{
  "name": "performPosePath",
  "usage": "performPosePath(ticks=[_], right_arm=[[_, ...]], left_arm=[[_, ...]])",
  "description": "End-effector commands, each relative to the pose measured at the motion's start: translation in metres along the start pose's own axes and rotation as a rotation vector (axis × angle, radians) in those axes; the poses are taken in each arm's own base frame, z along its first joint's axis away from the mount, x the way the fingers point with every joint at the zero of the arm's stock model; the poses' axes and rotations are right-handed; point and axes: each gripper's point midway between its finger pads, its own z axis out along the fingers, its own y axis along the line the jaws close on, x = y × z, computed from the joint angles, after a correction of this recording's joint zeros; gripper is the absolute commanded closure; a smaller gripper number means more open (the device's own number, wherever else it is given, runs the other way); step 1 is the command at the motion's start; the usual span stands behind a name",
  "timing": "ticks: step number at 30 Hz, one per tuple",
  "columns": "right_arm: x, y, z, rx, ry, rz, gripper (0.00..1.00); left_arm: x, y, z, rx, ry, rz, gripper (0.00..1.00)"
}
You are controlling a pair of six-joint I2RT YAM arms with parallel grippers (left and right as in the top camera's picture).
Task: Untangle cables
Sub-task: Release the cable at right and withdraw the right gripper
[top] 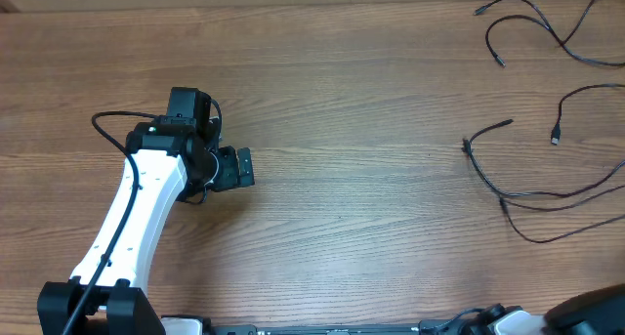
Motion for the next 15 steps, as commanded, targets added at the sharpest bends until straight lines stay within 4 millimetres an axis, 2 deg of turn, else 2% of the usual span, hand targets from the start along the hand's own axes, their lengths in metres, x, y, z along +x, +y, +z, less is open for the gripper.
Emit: performPosePath(ticks=[1, 6, 9, 11, 13, 15], right_arm=[[-0.026, -0.016, 0.012, 0.006, -0.052, 0.134, 0.96], [-0.067, -0.03, 0.025, -0.023, -0.176, 0.178, 0.96], [-0.084, -0.033, 0.029, -0.044, -0.23, 0.195, 0.96], [-0.088, -0.032, 0.031, -0.051, -0.242, 0.19, 0.88], [-0.087, -0.033, 0.033, -0.05, -0.236, 0.192, 0.57], [-0.084, -0.028, 0.035, -0.079, -0.217, 0.193, 0.35]], left_arm=[[0.001, -0.002, 0.002, 0.003, 0.006, -0.004, 0.0], [0.001, -0.002, 0.002, 0.003, 0.006, -0.004, 0.0], [0.001, -0.002, 0.002, 0.003, 0.006, -0.004, 0.0], [0.001, -0.002, 0.002, 0.003, 0.006, -0.004, 0.01], [0.001, -0.002, 0.002, 0.003, 0.006, -0.004, 0.0], [0.001, -0.002, 0.002, 0.003, 0.006, -0.004, 0.0]])
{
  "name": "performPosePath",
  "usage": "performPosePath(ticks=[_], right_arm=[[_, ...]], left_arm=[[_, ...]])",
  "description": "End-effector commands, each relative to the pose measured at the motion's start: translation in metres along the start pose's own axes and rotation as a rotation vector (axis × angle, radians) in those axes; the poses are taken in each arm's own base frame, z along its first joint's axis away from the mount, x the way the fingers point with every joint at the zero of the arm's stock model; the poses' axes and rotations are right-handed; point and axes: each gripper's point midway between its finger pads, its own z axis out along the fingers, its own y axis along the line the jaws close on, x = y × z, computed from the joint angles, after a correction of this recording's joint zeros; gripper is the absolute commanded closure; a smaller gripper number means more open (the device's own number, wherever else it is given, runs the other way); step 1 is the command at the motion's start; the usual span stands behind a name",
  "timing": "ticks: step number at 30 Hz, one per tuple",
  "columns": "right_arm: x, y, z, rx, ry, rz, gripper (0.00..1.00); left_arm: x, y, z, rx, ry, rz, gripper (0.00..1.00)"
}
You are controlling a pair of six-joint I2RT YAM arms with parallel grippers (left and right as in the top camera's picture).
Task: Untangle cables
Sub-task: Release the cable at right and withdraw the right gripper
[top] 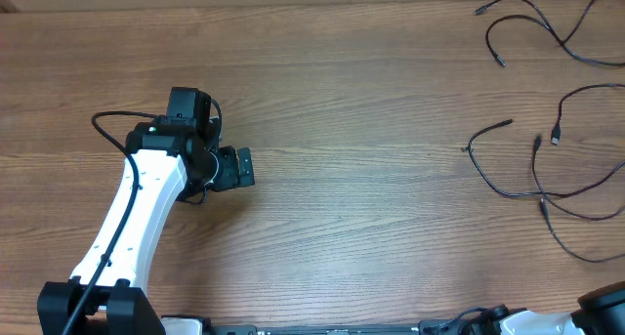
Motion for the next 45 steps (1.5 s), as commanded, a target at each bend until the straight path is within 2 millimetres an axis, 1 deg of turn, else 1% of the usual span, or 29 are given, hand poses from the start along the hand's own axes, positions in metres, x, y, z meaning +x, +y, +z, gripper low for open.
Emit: performPosePath(ticks=[1, 2, 6, 12, 15, 18, 20, 22, 23, 24, 27, 29, 32, 36, 40, 43, 45], right_arm=[[0.002, 0.011, 0.004, -0.054, 0.03, 0.017, 0.2], [0.004, 0.014, 0.003, -0.074, 0.041, 0.029, 0.0], [0.012, 0.032, 0.001, -0.174, 0.096, 0.025, 0.0], [0.023, 0.051, -0.005, -0.287, 0.163, 0.009, 0.0], [0.027, 0.071, -0.014, -0.404, 0.195, -0.036, 0.0], [0.029, 0.092, -0.027, -0.529, 0.222, -0.069, 0.0], [0.03, 0.111, -0.043, -0.65, 0.241, -0.113, 0.0], [0.031, 0.126, -0.058, -0.746, 0.252, -0.156, 0.0], [0.034, 0.14, -0.076, -0.842, 0.264, -0.207, 0.0], [0.037, 0.148, -0.086, -0.896, 0.275, -0.238, 0.0], [0.046, 0.165, -0.11, -0.997, 0.3, -0.304, 0.0], [0.056, 0.177, -0.124, -1.045, 0.319, -0.343, 0.0], [0.074, 0.197, -0.15, -1.13, 0.333, -0.436, 0.0], [0.098, 0.222, -0.185, -1.201, 0.343, -0.518, 0.0], [0.13, 0.246, -0.225, -1.278, 0.37, -0.592, 0.0], [0.156, 0.258, -0.247, -1.305, 0.408, -0.615, 0.0], [0.179, 0.265, -0.26, -1.321, 0.448, -0.636, 0.0]], left_arm=[[0.001, -0.002, 0.002, 0.003, 0.006, -0.004, 0.0], [0.001, -0.002, 0.002, 0.003, 0.006, -0.004, 0.0], [0.001, -0.002, 0.002, 0.003, 0.006, -0.004, 0.0], [0.001, -0.002, 0.002, 0.003, 0.006, -0.004, 0.01], [0.001, -0.002, 0.002, 0.003, 0.006, -0.004, 0.01], [0.001, -0.002, 0.002, 0.003, 0.006, -0.004, 0.0], [0.001, -0.002, 0.002, 0.003, 0.006, -0.004, 0.01], [0.001, -0.002, 0.002, 0.003, 0.006, -0.004, 0.0], [0.001, -0.002, 0.002, 0.003, 0.006, -0.004, 0.01], [0.001, -0.002, 0.002, 0.003, 0.006, -0.004, 0.0], [0.001, -0.002, 0.002, 0.003, 0.006, -0.004, 0.0], [0.001, -0.002, 0.002, 0.003, 0.005, -0.004, 0.0], [0.001, -0.002, 0.002, 0.003, 0.006, -0.004, 0.0], [0.001, -0.002, 0.002, 0.003, 0.005, -0.004, 0.0], [0.001, -0.002, 0.002, 0.003, 0.006, -0.004, 0.0], [0.001, -0.002, 0.002, 0.003, 0.005, -0.004, 0.0], [0.001, -0.002, 0.002, 0.003, 0.005, -0.004, 0.0]])
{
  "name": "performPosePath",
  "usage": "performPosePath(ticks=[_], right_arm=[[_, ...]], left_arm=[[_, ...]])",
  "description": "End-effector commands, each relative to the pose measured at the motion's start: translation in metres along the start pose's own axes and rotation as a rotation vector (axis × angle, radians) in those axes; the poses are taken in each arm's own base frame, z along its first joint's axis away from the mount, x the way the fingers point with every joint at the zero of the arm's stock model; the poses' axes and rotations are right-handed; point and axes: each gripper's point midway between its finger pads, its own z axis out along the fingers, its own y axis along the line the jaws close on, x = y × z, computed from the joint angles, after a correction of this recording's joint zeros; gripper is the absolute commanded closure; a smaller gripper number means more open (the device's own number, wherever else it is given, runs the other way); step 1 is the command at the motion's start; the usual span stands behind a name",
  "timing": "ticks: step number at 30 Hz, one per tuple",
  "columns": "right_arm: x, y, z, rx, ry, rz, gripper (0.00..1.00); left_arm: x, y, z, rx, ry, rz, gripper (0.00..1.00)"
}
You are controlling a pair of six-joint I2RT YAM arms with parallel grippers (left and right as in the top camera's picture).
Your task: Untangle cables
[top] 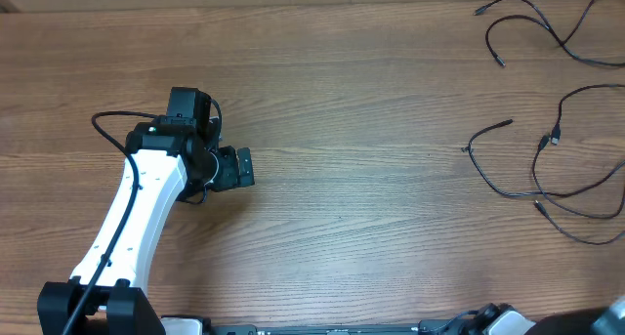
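Several thin black cables lie at the right of the table in the overhead view. An upper cable (532,20) curls near the far right corner. Below it a cable (473,151) with one end pointing up-right crosses other strands (540,179) that run off the right edge; a small plug (556,135) sits above them. My left gripper (244,167) rests on the table at the left, far from the cables, holding nothing; its jaw state is unclear. The right gripper is out of view.
The white left arm (137,218) stretches from the front left edge. A sliver of the right arm (613,315) shows at the front right corner. Wood-grain table (371,179) lies between the left arm and the cables.
The lower loop of the right-hand cables has drawn back a little toward the far side. The right arm shows less at the corner. The left arm has not moved.
At first the lower cables lay bunched, strands close together, with the right arm's dark end at the front right corner. Then the strands were spread apart, one end lying upward near the plug. Now the loop sits slightly higher and the arm has withdrawn.
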Motion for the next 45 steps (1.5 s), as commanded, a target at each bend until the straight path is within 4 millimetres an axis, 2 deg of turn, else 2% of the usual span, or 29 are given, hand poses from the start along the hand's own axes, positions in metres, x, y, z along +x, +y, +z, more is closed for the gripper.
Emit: performPosePath(ticks=[1, 5, 10, 13, 14, 18, 22, 28, 45], right_arm=[[0.015, 0.036, 0.023, -0.04, 0.046, -0.059, 0.0], [0.054, 0.046, 0.056, 0.005, 0.134, -0.043, 0.0], [0.13, 0.036, 0.09, 0.215, 0.329, -0.076, 0.0], [0.185, 0.033, 0.097, 0.388, 0.486, -0.184, 0.0], [0.197, 0.034, 0.097, 0.433, 0.519, -0.214, 0.0], [0.233, 0.043, 0.095, 0.53, 0.615, -0.337, 0.0], [0.264, 0.06, 0.096, 0.488, 0.711, -0.379, 0.0], [0.284, 0.073, 0.101, 0.442, 0.763, -0.398, 0.0], [0.285, 0.072, 0.101, 0.443, 0.766, -0.397, 0.0]], left_arm=[[0.001, -0.002, 0.002, 0.003, 0.007, -0.004, 0.0], [0.001, -0.002, 0.002, 0.003, 0.007, -0.004, 0.01], [0.001, -0.002, 0.002, 0.003, 0.006, -0.004, 0.01], [0.001, -0.002, 0.002, 0.003, 0.006, -0.004, 0.01], [0.001, -0.002, 0.002, 0.003, 0.006, -0.004, 0.0], [0.001, -0.002, 0.002, 0.003, 0.006, -0.004, 0.01], [0.001, -0.002, 0.002, 0.003, 0.006, -0.004, 0.0], [0.001, -0.002, 0.002, 0.003, 0.007, -0.004, 0.0], [0.001, -0.002, 0.002, 0.003, 0.006, -0.004, 0.01]])
